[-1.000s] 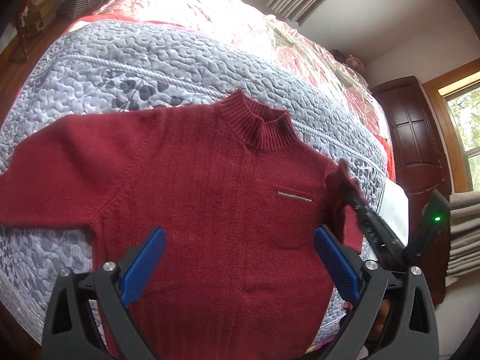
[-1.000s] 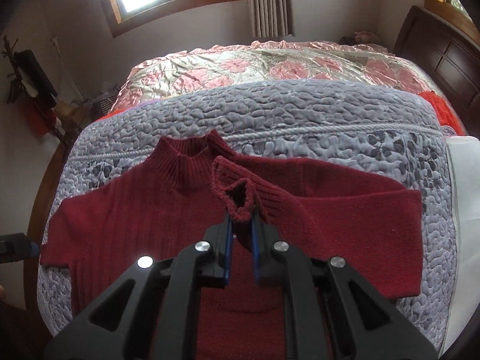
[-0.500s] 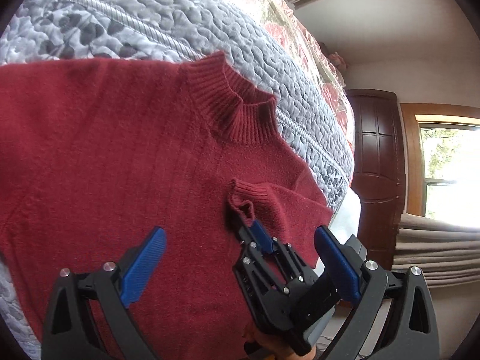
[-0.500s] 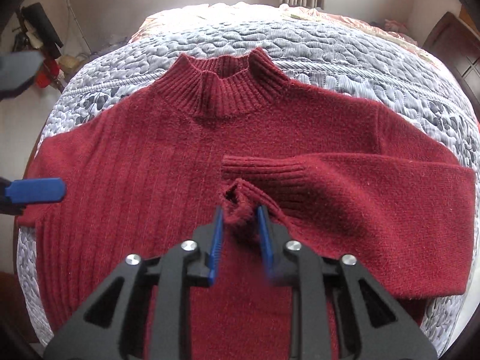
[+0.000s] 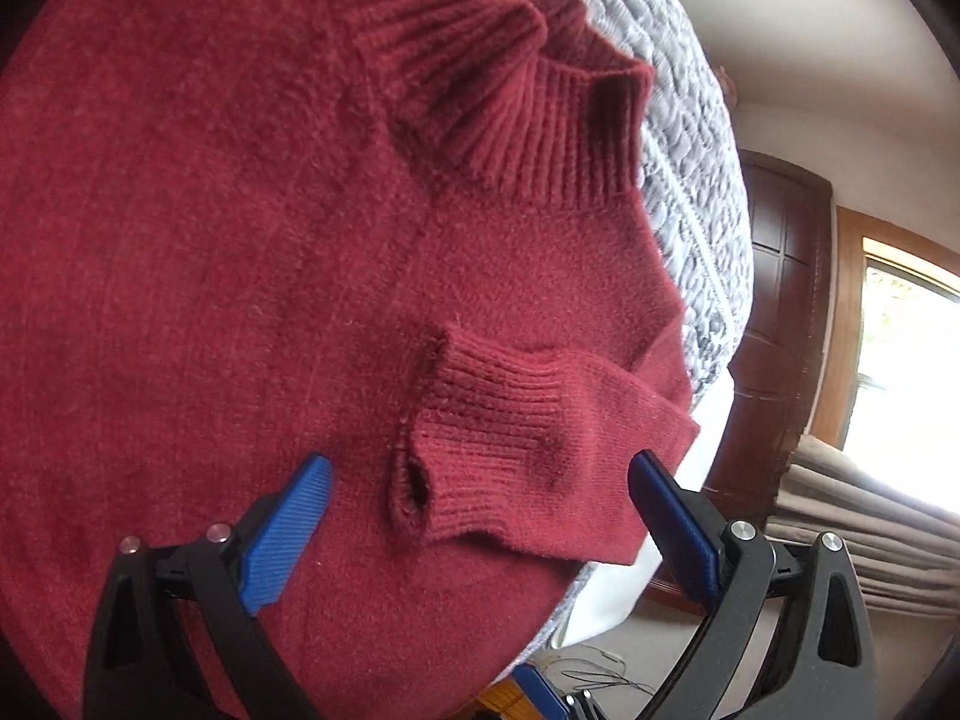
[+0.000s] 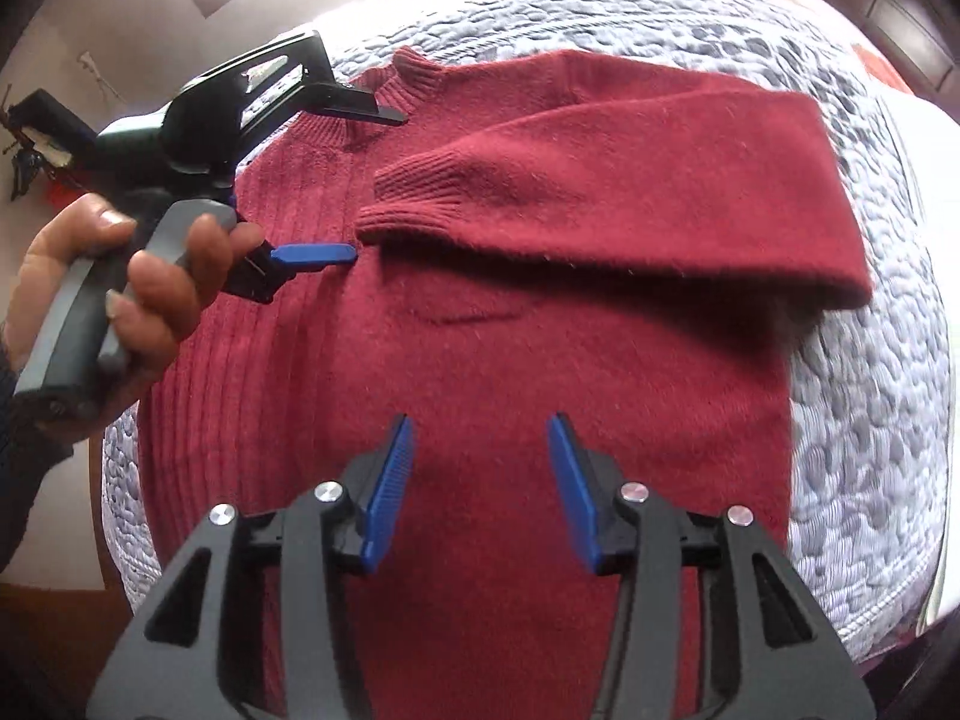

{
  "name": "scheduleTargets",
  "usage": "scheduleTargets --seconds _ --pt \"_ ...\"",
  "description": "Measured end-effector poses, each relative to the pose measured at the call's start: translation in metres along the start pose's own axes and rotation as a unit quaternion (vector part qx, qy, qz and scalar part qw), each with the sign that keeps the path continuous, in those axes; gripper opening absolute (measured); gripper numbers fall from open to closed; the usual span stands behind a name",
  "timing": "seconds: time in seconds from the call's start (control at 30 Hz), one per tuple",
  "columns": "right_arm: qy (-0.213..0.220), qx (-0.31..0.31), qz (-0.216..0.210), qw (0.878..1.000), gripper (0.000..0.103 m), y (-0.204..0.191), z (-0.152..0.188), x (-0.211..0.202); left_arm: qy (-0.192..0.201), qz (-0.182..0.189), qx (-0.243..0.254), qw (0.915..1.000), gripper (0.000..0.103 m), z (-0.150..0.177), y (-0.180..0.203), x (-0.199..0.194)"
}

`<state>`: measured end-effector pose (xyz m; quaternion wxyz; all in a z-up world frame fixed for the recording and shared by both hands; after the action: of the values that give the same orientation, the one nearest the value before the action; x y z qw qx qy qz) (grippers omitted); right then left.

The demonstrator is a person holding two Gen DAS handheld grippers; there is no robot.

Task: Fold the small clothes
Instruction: 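Grasp the folded sleeve's cuff with the left tool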

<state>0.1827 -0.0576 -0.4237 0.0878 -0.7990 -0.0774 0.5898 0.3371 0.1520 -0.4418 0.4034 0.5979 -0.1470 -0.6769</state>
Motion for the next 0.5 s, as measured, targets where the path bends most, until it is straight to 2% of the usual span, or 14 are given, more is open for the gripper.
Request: scheduleTargets --seconds 0.2,0.27,0.3,0.33,0.4,0.43,0.5 --pt "0.005 0.036 -0.008 0.999 0.051 0.012 0.008 -0.013 -0.029 -0.063 0.035 0.997 0.098 -0.001 0.013 0.013" --pt "0.013 0.04 -0.016 0.999 0.052 0.011 0.006 -0.02 -0.028 -0.077 0.046 0.9955 0.094 0.0 0.017 0.013" --pt "0.017 0.04 -0.019 0.999 0.052 0.009 0.004 -0.023 -0.028 -0.08 0.053 0.995 0.085 0.001 0.02 0.014" --pt "0.021 0.04 -0.022 0.999 0.053 0.008 0.003 -0.026 -0.032 -0.083 0.058 0.9943 0.065 0.002 0.024 0.016" --pt "0.027 0.044 -0.031 0.998 0.054 0.005 -0.001 -0.032 -0.047 -0.109 0.066 0.9908 0.045 0.003 0.025 0.022" --pt "0.029 0.046 -0.035 0.998 0.055 0.003 -0.001 -0.034 -0.05 -0.117 0.064 0.9898 0.04 0.003 0.026 0.022" --pt "0.033 0.046 -0.042 0.998 0.055 0.0 -0.001 -0.038 -0.055 -0.12 0.057 0.9897 0.038 0.003 0.026 0.025"
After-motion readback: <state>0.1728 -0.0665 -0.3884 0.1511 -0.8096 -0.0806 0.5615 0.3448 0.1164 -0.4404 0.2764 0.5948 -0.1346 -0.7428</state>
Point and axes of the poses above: each gripper's, at about its wrist camera, not at the fingertips, and x roughly the way its jaws point, y to its right, z to its underside, the point moved 7 cm from there along x, roughly the way its jaws point, and after that the axes turned 1 degree about -z, right-handed, at the moved point
